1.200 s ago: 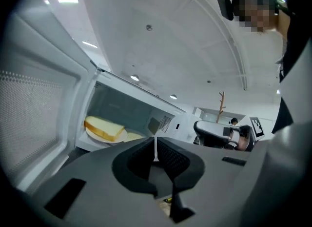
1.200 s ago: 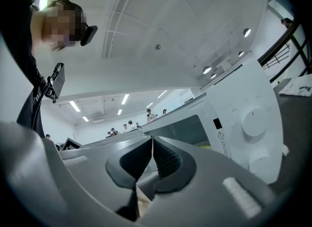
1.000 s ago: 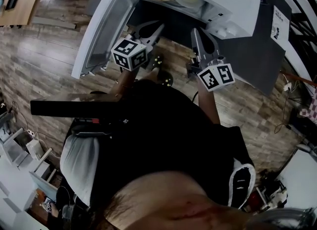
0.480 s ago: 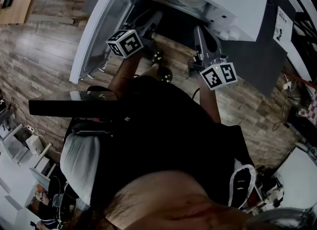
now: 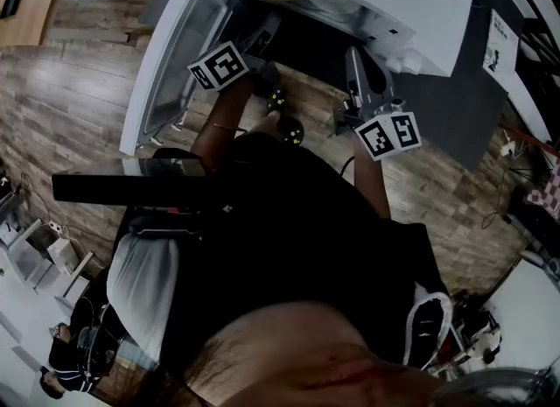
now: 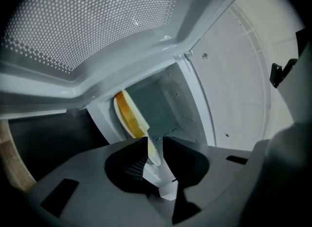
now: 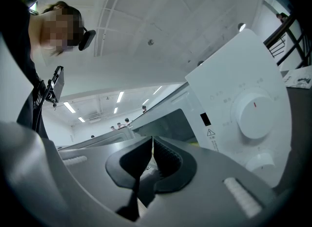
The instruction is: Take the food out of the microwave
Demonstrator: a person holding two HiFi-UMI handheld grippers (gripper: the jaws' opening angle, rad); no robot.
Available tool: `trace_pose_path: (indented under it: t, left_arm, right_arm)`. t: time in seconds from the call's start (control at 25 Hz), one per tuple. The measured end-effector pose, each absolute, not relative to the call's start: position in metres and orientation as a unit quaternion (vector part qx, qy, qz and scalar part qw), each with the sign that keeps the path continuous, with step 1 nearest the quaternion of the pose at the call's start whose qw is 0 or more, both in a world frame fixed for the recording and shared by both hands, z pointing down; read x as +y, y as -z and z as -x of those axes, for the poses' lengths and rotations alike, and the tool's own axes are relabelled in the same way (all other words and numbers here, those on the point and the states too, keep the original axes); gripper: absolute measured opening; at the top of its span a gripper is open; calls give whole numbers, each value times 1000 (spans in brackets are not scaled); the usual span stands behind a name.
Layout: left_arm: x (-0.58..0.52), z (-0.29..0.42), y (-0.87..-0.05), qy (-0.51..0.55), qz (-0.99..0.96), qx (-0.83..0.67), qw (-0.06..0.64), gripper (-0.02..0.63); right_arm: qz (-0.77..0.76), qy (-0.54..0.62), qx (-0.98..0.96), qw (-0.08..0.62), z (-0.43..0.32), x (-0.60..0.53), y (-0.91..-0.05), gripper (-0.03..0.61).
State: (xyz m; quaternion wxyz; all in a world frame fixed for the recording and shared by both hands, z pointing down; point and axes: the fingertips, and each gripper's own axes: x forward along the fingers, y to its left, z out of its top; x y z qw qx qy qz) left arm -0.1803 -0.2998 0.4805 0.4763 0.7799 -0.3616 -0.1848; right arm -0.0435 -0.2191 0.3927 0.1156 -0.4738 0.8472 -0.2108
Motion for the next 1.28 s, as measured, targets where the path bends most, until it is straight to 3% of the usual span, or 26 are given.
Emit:
trace_pose_path:
  t: [0.6,1.28]
  left_arm:
    - [-329,194,-513,227,-713,-376,546,95]
    - [-350,194,-521,257,-682,-369,577,107]
  right_arm:
    - [481,217,843,109,40,-226,-399,0]
    - [504,214,829,108,29,-221,-400,0]
